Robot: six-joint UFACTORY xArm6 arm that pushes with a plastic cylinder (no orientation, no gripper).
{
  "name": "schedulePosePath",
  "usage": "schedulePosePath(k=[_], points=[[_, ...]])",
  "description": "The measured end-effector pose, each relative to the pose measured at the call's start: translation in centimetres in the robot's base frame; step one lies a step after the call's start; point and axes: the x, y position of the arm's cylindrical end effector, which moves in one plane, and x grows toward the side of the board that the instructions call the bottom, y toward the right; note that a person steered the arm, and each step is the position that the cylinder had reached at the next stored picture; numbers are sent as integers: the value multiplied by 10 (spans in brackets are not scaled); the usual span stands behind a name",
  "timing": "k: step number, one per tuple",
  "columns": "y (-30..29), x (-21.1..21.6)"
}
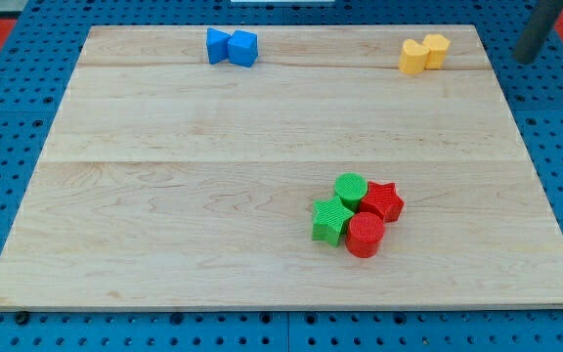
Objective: Separate the yellow hexagon from the yellow heart
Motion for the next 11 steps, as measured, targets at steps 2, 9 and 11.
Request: schedulePosePath(k=[2,9,11], points=[[-63,-14],[-73,6],[-67,33]])
